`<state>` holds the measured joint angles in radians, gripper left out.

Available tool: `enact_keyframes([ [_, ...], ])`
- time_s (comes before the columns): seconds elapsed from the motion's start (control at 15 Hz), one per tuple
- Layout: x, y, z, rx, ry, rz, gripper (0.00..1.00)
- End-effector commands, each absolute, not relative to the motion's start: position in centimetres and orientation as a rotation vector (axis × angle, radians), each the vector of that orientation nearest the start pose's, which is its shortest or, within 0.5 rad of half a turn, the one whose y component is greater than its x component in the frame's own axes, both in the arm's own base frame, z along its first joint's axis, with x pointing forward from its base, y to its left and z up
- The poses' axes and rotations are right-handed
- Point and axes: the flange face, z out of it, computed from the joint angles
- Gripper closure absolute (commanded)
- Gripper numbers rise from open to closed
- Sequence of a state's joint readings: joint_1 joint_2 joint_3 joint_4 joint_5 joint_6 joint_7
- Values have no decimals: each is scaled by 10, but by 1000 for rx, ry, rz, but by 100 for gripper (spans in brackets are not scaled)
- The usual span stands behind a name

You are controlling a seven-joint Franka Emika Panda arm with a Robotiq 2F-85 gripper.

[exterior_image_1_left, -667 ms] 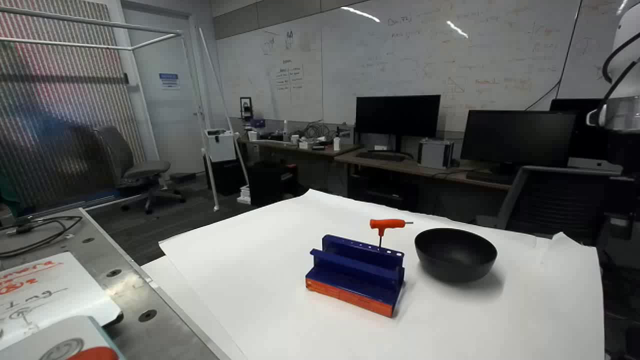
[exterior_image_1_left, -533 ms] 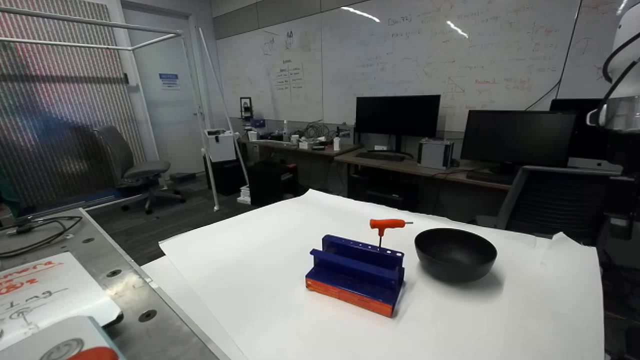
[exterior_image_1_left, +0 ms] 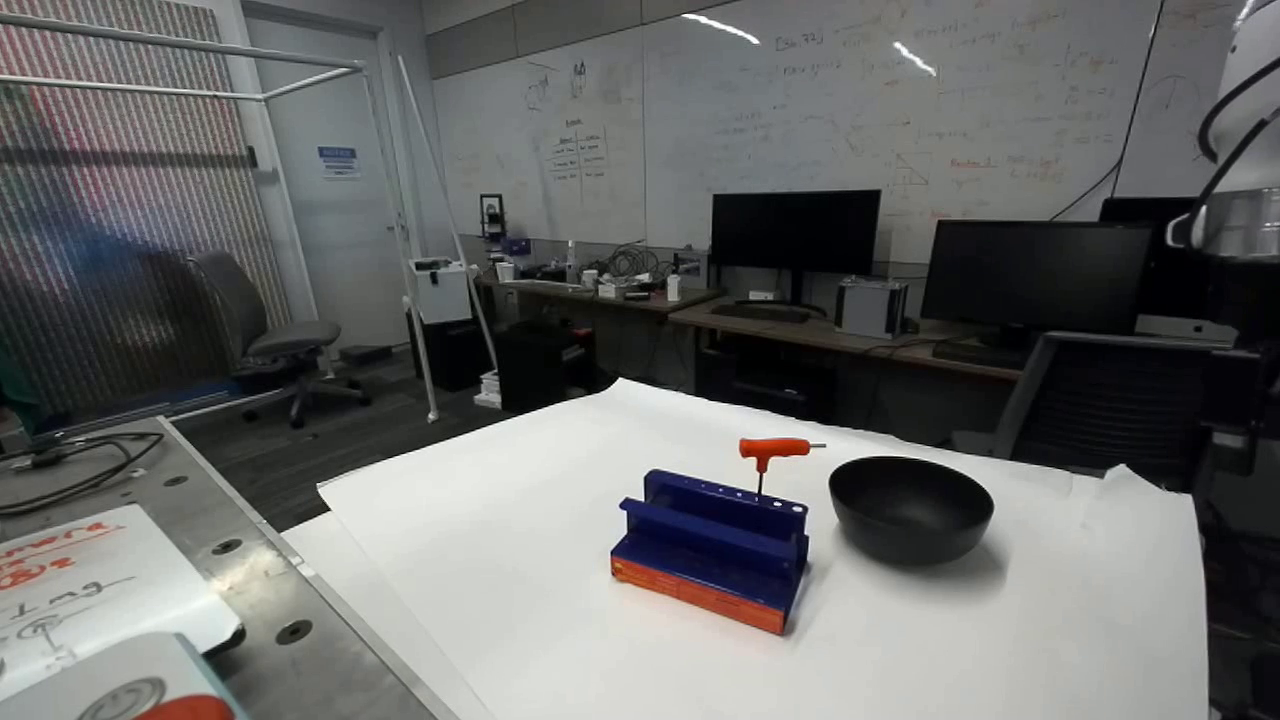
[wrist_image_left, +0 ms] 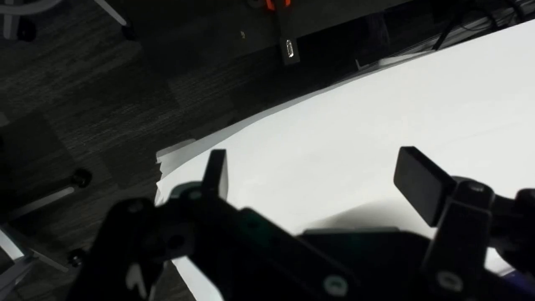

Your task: Pick up the orange object tool and put it in the bowl

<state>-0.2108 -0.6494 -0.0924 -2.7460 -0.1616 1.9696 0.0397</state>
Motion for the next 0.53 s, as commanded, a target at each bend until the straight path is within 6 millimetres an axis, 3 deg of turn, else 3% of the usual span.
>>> enact_keyframes([
  [0.0, 365, -53, 426, -3260, 245, 173, 0],
  [0.2, 411, -3, 441, -3308, 49, 107, 0],
  [0.47, 478, 57, 440, -3314, -231, 99, 0],
])
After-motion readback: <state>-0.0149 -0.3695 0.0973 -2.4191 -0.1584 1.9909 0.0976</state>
